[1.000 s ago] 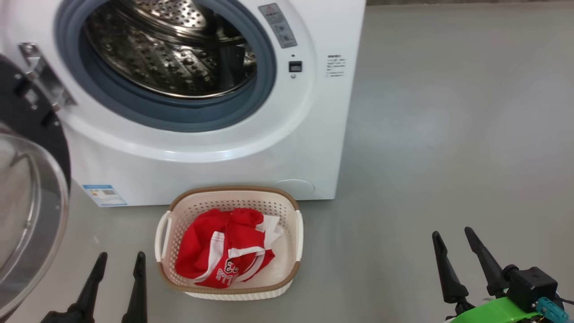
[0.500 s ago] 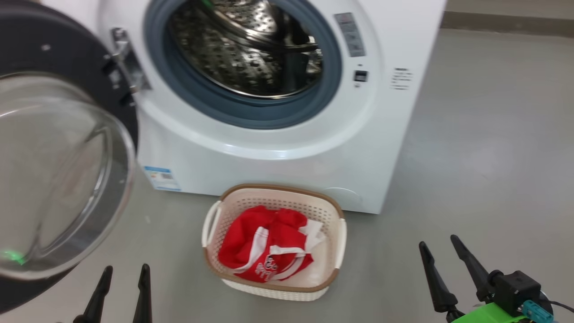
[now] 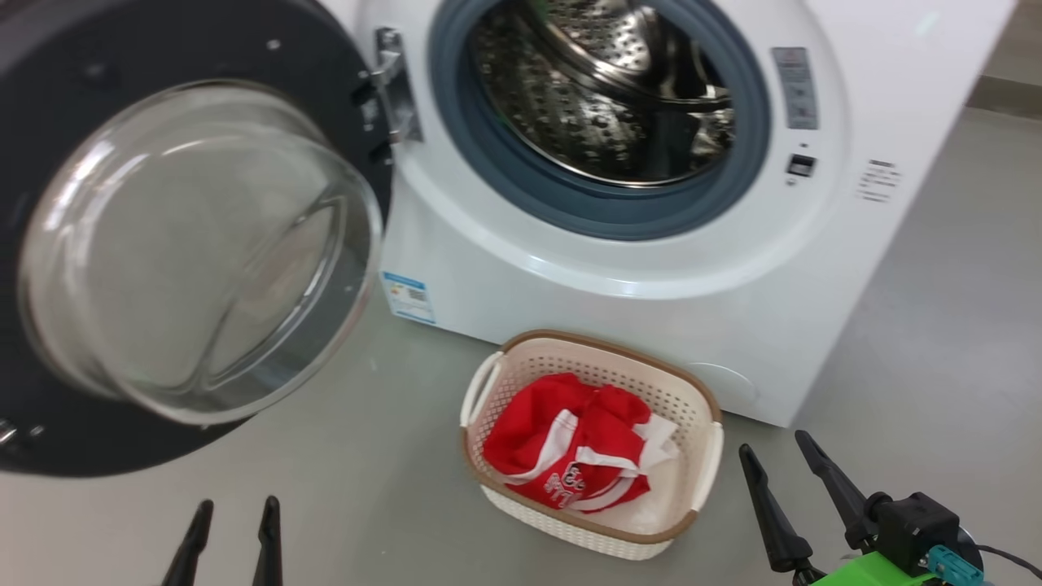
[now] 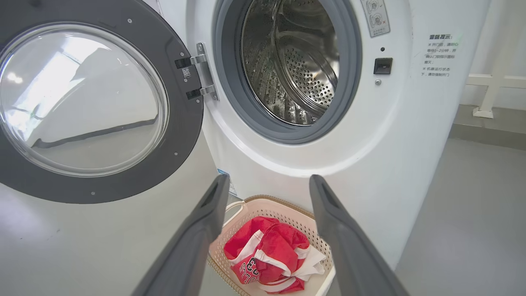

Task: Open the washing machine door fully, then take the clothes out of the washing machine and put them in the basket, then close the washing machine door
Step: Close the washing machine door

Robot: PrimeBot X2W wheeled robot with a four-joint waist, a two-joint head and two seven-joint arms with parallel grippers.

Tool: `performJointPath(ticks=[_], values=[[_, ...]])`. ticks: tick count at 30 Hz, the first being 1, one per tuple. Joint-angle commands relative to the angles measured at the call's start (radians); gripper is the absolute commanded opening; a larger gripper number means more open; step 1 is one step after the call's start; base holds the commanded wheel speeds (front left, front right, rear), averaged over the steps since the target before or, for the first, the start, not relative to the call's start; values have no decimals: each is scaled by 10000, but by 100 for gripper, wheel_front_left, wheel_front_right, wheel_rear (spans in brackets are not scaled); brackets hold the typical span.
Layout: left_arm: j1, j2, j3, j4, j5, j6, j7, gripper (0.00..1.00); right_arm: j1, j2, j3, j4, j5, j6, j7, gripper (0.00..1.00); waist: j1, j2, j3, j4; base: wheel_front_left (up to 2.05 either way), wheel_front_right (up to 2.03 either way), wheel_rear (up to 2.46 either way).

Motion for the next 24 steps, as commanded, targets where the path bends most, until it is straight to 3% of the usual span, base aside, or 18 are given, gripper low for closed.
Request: performJointPath(ticks=[1,11,24], values=[[-83,33,271,-185,-103,54,-51,100,-460,-91,328,-195,113,62,-65,100,0,0,-70,537,0,0,0],[16,31,347,-358,-381,217,-51,100,-573,22,639,-120,138,62,-65,100,0,0,-75,858,0,0,0],[-94,30,340,-491,-742,308,-51,100,-707,-3,757,-87,152,62,-65,100,0,0,94,754,0,0,0]])
